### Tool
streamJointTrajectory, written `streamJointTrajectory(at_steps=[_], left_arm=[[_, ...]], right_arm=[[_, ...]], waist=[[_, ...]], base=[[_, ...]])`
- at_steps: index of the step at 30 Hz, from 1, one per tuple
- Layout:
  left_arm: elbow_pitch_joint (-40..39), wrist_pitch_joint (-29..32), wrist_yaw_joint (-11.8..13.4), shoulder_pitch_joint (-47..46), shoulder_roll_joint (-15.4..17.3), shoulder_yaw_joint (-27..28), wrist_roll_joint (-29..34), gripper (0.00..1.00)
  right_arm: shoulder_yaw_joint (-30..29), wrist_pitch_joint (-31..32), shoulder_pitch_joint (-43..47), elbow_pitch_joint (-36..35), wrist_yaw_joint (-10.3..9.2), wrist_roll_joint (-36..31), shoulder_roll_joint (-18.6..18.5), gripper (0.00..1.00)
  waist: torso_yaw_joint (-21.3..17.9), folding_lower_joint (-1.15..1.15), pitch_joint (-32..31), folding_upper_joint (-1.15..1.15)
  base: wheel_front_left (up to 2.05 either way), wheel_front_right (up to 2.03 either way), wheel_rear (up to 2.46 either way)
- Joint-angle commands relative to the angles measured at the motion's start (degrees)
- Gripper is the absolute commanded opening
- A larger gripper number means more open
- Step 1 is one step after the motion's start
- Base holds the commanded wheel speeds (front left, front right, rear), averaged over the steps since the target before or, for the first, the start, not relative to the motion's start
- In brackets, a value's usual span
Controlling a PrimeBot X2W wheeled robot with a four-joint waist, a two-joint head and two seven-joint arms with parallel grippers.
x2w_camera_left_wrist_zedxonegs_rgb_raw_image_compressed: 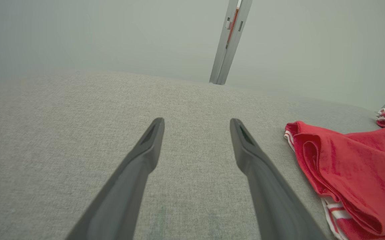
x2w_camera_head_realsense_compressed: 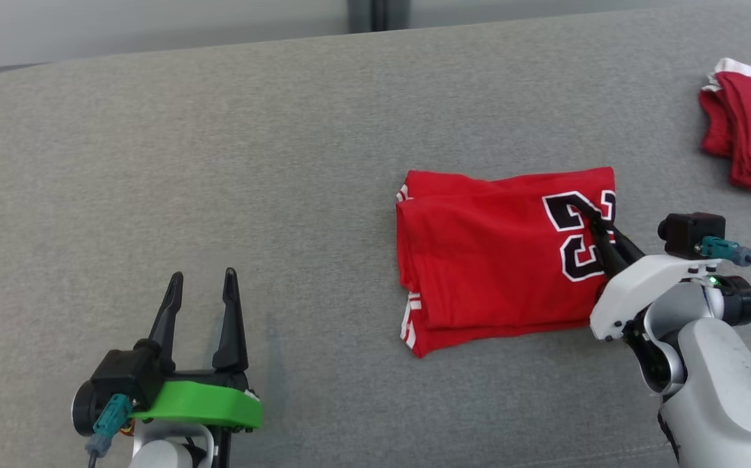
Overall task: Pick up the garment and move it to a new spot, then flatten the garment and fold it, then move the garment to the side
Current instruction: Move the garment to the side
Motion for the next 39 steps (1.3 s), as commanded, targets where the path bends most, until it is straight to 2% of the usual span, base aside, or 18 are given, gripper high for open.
streamJointTrajectory(at_steps=[1, 9, 13, 17, 23, 27, 39], left_arm=[[-0.1, 0.0, -0.2, -1.2, 0.7, 0.2, 0.4, 1.0], [-0.7, 1.3, -0.6, -3.1, 2.7, -0.9, 1.9, 1.0], [-1.9, 2.5, -0.5, -3.6, 3.5, -1.4, 2.6, 1.0], [-2.8, 3.4, -0.6, -3.9, 4.2, -1.9, 2.9, 1.0], [-3.4, 4.1, -0.5, -3.8, 4.3, -2.6, 2.8, 1.0], [-3.3, 3.6, -0.2, -3.7, 3.9, -2.8, 2.2, 1.0], [-1.1, 1.5, -0.1, -4.4, 2.2, -4.0, 0.7, 1.0]], right_arm=[[-0.8, -1.1, -0.8, -0.4, -0.09, -0.2, -0.5, 0.0], [-5.3, -5.6, 0.4, -1.2, -0.09, 0.0, 1.7, 0.0], [-5.3, -7.2, 1.0, -1.3, -0.09, 0.0, 3.0, 0.0], [-4.6, -8.8, 0.3, -1.1, -0.09, -0.1, 3.5, 0.0], [-3.7, -10.9, -2.5, -0.6, -0.09, -1.3, 2.8, 0.0], [-3.2, -10.9, -5.5, -0.2, -0.09, -2.3, 1.2, 0.0], [-4.1, -6.5, -18.0, 1.7, -0.1, -3.7, -3.8, 0.0]], waist=[[-9.1, 0.0, 2.2, 0.0], [-21.4, 0.0, 5.5, 0.0], [-25.0, 0.0, 6.6, 0.0], [-26.4, 0.0, 7.1, 0.0], [-24.7, 0.0, 6.9, 0.0], [-21.8, 0.0, 6.6, 0.0], [-13.1, 0.0, 5.9, 0.0]], base=[[0.0, 0.0, 0.0], [0.0, 0.0, 0.0], [0.0, 0.0, 0.0], [0.0, 0.0, 0.0], [0.0, 0.0, 0.0], [0.0, 0.0, 0.0], [0.0, 0.0, 0.0]])
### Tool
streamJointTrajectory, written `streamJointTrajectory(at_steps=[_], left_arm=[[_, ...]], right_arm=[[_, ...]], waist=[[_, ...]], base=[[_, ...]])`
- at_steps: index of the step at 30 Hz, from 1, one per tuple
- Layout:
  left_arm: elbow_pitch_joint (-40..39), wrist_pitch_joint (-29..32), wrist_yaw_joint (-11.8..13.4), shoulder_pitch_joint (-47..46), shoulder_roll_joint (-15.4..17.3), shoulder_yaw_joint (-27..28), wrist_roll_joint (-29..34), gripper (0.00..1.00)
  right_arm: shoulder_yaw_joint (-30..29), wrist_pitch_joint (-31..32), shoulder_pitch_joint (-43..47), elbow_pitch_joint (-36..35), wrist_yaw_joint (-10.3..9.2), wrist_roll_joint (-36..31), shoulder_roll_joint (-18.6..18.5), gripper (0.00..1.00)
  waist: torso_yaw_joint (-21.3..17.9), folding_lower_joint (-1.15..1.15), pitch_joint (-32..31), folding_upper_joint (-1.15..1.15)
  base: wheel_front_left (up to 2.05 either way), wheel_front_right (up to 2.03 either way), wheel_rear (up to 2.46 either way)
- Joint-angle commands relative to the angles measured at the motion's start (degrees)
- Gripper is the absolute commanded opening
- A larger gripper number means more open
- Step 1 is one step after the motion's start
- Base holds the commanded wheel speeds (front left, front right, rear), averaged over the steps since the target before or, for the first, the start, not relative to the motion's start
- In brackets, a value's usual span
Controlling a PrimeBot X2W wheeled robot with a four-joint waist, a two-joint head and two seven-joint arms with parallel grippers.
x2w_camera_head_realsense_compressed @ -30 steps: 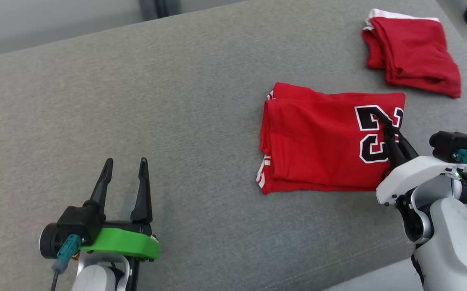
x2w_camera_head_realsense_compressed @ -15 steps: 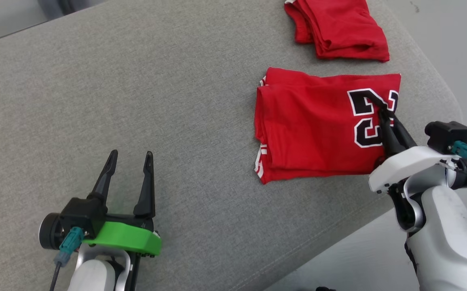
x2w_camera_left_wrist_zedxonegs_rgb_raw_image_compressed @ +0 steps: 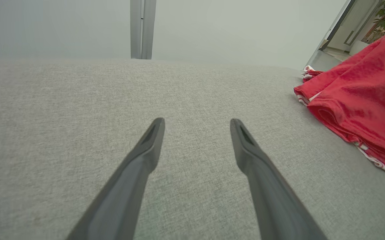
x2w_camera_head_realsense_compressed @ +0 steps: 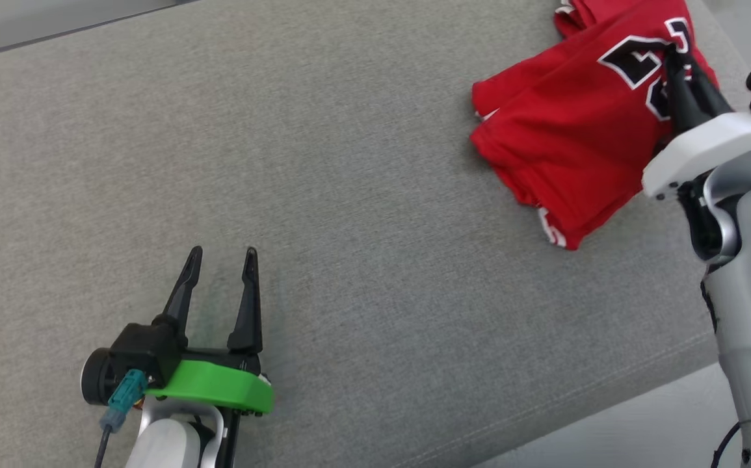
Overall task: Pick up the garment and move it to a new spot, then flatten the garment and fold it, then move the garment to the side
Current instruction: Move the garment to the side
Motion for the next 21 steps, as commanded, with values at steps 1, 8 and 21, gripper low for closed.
streamJointTrajectory(at_steps=[1, 8, 21], left_arm=[[0.3, -0.5, 0.0, -1.1, 0.0, 0.0, -0.3, 1.0], [1.6, -1.4, 0.0, -1.7, -0.7, -0.7, -0.9, 1.0], [1.6, -1.9, -0.4, -2.6, -0.8, -1.0, -0.1, 1.0]], right_arm=[[-0.7, 0.5, -1.5, 0.5, -0.08, 0.0, -0.6, 0.0], [-3.2, 2.2, -6.0, 3.1, -0.08, -2.3, -4.8, 0.0], [-10.3, 4.6, -9.5, 8.2, -0.08, -6.9, -15.5, 0.0]], waist=[[3.5, 0.0, -0.5, 0.0], [7.3, 0.0, -0.1, 0.0], [11.8, 0.0, 3.4, 0.0]], base=[[0.0, 0.0, 0.0], [0.0, 0.0, 0.0], [0.0, 0.0, 0.0]])
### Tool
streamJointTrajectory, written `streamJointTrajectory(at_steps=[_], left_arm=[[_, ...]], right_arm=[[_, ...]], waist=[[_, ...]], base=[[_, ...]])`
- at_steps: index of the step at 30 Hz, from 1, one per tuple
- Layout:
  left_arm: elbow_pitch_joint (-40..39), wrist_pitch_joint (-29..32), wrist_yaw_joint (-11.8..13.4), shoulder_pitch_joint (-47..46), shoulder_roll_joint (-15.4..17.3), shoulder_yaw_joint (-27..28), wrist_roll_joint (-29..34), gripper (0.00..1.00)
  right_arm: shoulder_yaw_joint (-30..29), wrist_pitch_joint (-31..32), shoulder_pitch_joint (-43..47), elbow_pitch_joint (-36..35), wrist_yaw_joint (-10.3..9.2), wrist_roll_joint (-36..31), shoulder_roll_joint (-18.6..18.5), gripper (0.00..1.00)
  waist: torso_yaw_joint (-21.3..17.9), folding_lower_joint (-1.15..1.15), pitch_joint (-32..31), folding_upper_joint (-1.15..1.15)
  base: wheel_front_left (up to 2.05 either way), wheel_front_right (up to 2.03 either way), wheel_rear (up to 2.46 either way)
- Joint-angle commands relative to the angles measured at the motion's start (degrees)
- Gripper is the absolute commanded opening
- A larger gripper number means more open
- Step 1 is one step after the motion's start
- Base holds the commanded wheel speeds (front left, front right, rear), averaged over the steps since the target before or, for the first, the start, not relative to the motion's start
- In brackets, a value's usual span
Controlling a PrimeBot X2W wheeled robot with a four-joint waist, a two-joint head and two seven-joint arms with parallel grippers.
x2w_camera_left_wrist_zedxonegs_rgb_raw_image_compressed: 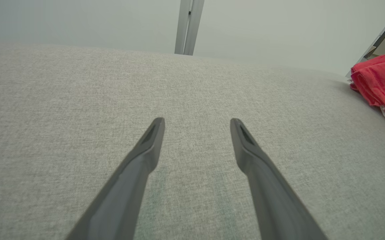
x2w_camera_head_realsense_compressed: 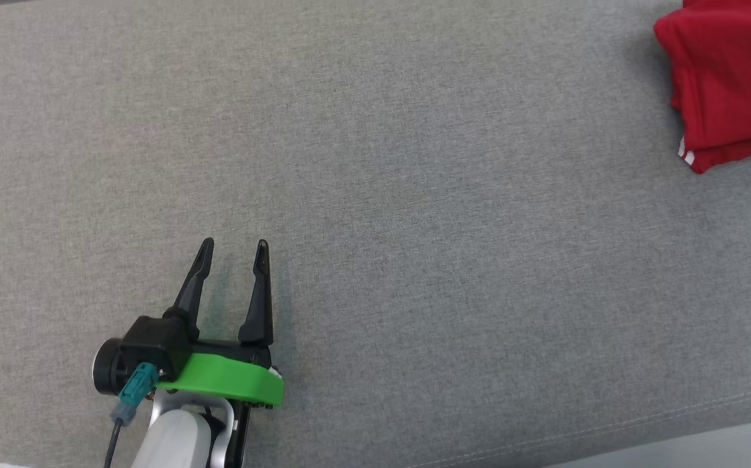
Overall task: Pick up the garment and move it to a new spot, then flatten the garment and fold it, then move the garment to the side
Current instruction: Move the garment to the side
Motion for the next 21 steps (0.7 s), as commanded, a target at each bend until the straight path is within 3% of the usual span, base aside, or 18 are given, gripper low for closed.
streamJointTrajectory(at_steps=[1, 7, 8, 9, 15, 21], left_arm=[[-0.2, -0.4, -0.3, -1.1, 0.2, -0.1, 0.4, 1.0], [-0.3, -0.4, -0.4, -2.2, 0.6, -0.7, 1.2, 1.0], [-0.4, -0.4, -0.3, -2.2, 0.7, -0.7, 1.3, 1.0], [-0.4, -0.4, -0.3, -2.3, 0.8, -0.7, 1.3, 1.0], [-0.6, -0.4, 0.0, -2.6, 1.3, -0.8, 1.3, 1.0], [-0.6, -0.4, 0.4, -2.7, 1.5, -0.5, 0.8, 1.0]], right_arm=[[-0.5, 0.3, -0.9, 1.1, -0.1, -1.1, -1.3, 0.0], [-4.1, -0.5, -3.2, 6.5, -0.1, -5.3, -4.7, 0.01], [-5.1, -0.9, -3.5, 7.4, -0.1, -6.2, -5.0, 0.33], [-6.2, -2.0, -3.9, 8.1, -0.1, -7.5, -5.1, 1.0], [-10.0, -6.2, -5.5, 11.8, -0.1, -13.5, -3.3, 1.0], [-8.0, -9.5, -6.8, 12.0, -0.1, -14.6, 1.0, 1.0]], waist=[[1.2, 0.0, 1.8, 0.0], [2.7, 0.0, 4.8, 0.0], [2.8, 0.0, 5.2, 0.0], [3.0, 0.0, 5.6, 0.0], [3.2, 0.0, 6.6, 0.0], [2.1, 0.0, 5.6, 0.0]], base=[[0.0, 0.0, 0.0], [0.0, 0.0, 0.0], [0.0, 0.0, 0.0], [0.0, 0.0, 0.0], [0.0, 0.0, 0.0], [0.0, 0.0, 0.0]])
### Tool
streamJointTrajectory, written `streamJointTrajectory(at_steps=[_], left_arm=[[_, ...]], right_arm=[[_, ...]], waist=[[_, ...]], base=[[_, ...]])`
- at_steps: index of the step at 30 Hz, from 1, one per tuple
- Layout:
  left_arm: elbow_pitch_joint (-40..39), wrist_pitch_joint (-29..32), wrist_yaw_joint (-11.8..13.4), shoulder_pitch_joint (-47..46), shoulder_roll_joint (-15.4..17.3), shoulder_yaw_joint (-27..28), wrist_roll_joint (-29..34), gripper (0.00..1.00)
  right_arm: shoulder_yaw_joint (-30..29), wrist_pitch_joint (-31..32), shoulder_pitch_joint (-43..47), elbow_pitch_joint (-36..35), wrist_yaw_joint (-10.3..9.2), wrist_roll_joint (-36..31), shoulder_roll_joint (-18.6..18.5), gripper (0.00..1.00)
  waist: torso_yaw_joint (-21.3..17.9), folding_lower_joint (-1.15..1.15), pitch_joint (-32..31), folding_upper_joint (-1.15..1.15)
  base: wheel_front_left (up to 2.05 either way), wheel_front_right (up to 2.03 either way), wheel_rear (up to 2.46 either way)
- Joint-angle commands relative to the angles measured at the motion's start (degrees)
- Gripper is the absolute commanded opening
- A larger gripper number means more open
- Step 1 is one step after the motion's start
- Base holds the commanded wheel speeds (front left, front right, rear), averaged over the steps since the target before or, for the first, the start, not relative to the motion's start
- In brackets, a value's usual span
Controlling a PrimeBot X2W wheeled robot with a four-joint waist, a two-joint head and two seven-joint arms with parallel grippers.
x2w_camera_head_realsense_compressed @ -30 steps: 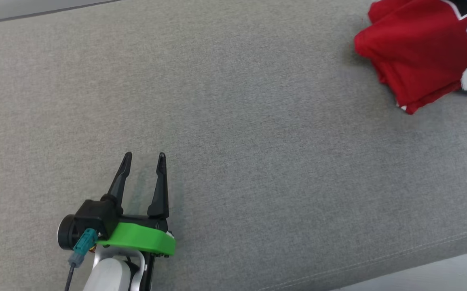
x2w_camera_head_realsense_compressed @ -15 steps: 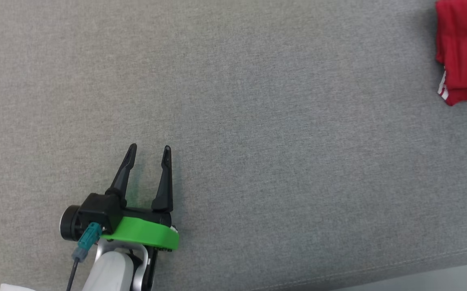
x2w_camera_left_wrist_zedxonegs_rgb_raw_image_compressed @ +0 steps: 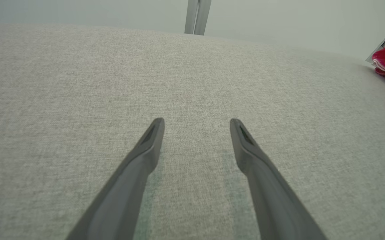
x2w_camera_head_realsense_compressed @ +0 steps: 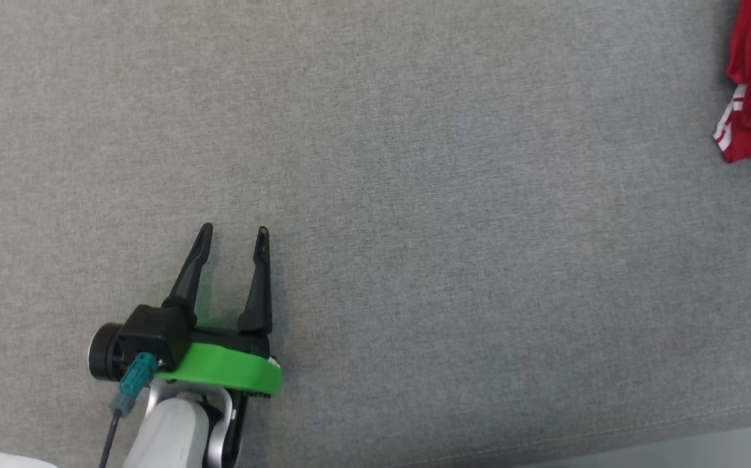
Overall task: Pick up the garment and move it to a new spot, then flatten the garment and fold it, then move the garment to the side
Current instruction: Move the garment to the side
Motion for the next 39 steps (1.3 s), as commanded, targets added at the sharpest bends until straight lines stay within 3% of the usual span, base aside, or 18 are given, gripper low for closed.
streamJointTrajectory(at_steps=[1, 13, 19, 29, 39], left_arm=[[0.0, -0.2, 0.3, -0.9, 0.5, 0.4, -0.2, 1.0], [1.0, -0.2, 0.3, -3.5, -0.4, 4.5, -2.5, 1.0], [2.9, -0.2, 0.2, -1.4, -1.5, 7.3, -3.1, 1.0], [4.2, -0.2, -0.6, 4.5, -2.1, 8.8, -3.4, 1.0], [3.2, -0.2, 1.8, 10.8, -2.1, 8.4, -3.7, 1.0]], right_arm=[[1.0, -0.8, -0.8, -0.6, -0.1, 0.2, 0.8, 1.0], [13.5, -4.2, 4.3, -8.5, -0.1, 7.3, 8.2, 1.0], [18.8, -6.0, 11.7, -12.6, -0.1, 14.7, 10.9, 1.0], [19.8, -8.5, 28.2, -21.6, -0.1, 20.3, 16.8, 1.0], [19.7, -9.0, 44.0, -30.0, -0.1, 18.9, 22.6, 1.0]], waist=[[-0.6, 0.0, -0.8, 0.0], [-1.6, 0.0, -8.6, 0.0], [-1.0, 0.0, -14.8, 0.0], [1.4, 0.0, -22.3, 0.0], [3.0, 0.0, -25.4, 0.0]], base=[[0.0, 0.0, 0.0], [0.0, 0.0, 0.0], [0.0, 0.0, 0.0], [0.0, 0.0, 0.0], [0.0, 0.0, 0.0]])
